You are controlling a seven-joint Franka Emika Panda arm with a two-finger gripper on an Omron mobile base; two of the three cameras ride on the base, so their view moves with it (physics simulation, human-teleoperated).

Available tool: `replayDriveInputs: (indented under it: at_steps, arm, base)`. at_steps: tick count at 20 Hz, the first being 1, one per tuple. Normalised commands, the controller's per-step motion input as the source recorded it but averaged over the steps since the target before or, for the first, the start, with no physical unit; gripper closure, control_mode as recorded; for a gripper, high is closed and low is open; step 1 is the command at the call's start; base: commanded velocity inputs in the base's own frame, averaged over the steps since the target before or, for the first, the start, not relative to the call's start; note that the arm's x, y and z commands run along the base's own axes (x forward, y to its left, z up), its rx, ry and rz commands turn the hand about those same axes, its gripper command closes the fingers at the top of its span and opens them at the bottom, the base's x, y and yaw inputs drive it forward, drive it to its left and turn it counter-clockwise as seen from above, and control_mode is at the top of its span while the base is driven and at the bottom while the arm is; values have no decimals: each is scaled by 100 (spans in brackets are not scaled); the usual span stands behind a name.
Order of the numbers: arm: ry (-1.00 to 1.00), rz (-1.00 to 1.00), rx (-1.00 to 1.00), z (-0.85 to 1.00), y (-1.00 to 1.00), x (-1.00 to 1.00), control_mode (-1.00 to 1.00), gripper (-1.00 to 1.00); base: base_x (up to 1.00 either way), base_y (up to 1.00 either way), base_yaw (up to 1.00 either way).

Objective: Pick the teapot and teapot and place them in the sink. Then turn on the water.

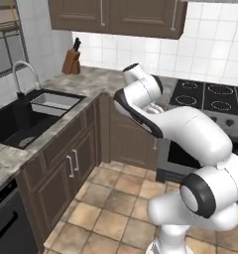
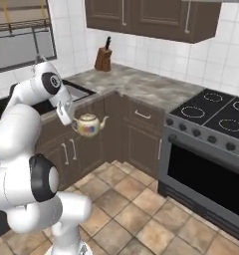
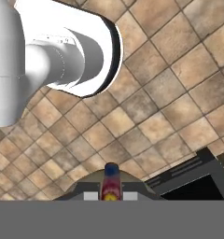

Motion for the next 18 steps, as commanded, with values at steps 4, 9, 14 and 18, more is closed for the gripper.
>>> replayDriveInputs:
  at_steps: [4,9,14,18]
  arm:
    - [0,0,0,0,0,0,100,100]
    - [0,0,0,0,0,0,100,100]
    - [0,0,0,0,0,0,100,100]
    - [0,0,0,0,0,0,100,100]
  base:
    - [97,0,39]
    - [70,0,67]
    - [45,-14,78]
    - [42,-24,76]
